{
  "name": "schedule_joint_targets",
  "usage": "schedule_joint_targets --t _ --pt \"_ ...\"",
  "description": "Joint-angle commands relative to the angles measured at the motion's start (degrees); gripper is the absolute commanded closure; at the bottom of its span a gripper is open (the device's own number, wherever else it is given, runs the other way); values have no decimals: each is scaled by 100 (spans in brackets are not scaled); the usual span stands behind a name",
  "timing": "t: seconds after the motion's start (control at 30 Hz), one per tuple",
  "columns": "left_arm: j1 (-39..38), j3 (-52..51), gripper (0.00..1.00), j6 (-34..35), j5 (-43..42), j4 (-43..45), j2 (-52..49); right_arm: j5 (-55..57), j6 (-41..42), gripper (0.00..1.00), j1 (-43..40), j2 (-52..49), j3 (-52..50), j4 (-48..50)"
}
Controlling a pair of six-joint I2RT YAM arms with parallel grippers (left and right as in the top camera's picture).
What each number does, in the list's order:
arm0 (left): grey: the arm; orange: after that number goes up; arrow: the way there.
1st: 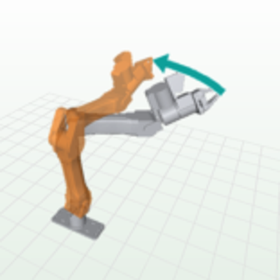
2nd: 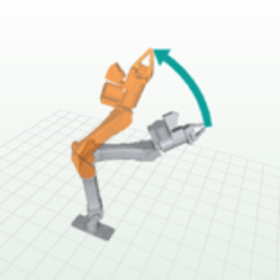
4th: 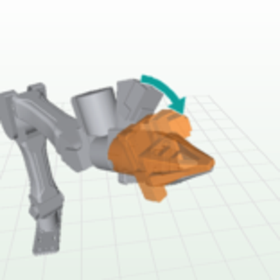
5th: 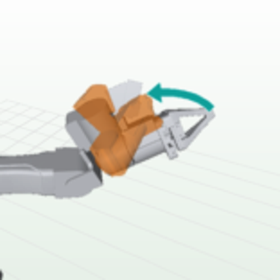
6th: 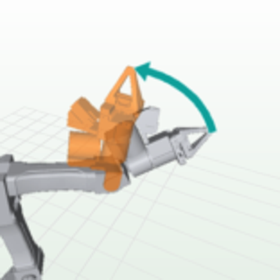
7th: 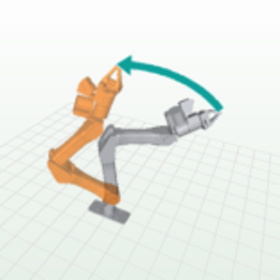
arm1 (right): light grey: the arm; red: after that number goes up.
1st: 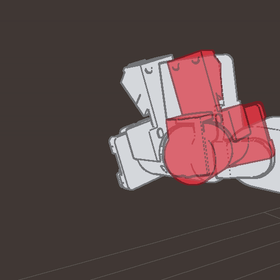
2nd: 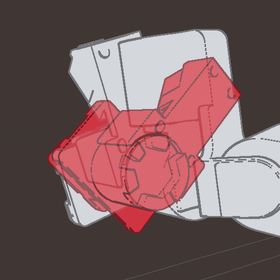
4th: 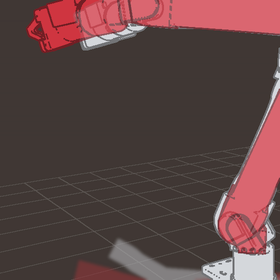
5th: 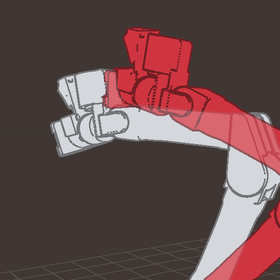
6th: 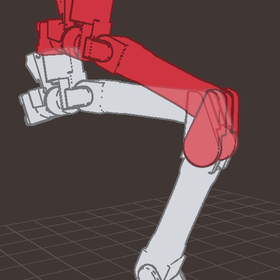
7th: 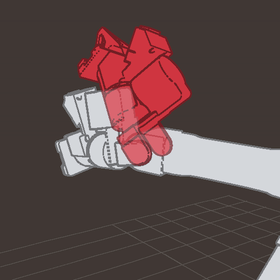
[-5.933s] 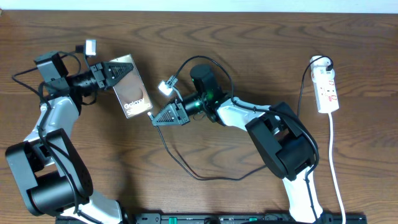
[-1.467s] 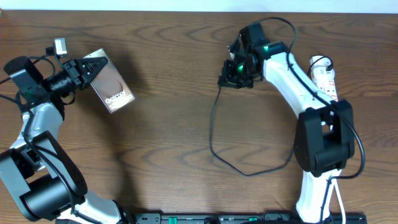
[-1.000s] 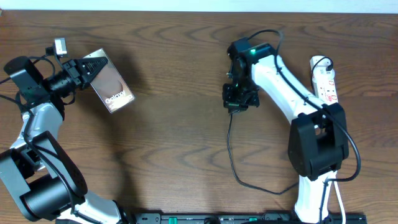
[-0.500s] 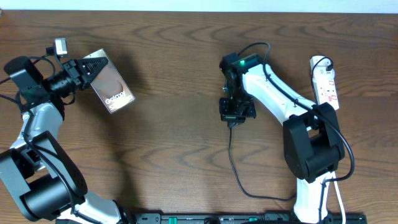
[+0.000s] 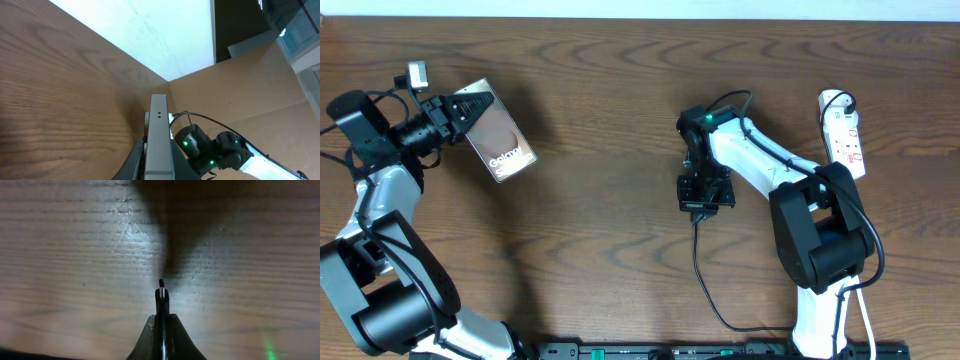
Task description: Plug charger to phone and switch on socket
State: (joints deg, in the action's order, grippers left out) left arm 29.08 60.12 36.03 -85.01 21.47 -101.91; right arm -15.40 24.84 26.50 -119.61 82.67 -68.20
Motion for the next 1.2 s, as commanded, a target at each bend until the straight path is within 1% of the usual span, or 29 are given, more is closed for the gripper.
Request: schedule_joint_targets --t 0.0,0.23,0.77,0.93,1.17 --pt "-7 0 93 46 -199 48 -26 -37 118 99 22 -50 -146 13" --pt "-7 0 93 46 -199 48 -26 -39 153 99 22 -50 -374 116" --pt "-7 0 92 46 -201 50 -26 122 192 99 24 -52 -380 149" --pt "-7 0 92 46 -201 48 -26 199 192 99 57 -52 -459 297" --pt "-7 0 93 46 -199 48 -26 197 219 99 109 -52 -822 605"
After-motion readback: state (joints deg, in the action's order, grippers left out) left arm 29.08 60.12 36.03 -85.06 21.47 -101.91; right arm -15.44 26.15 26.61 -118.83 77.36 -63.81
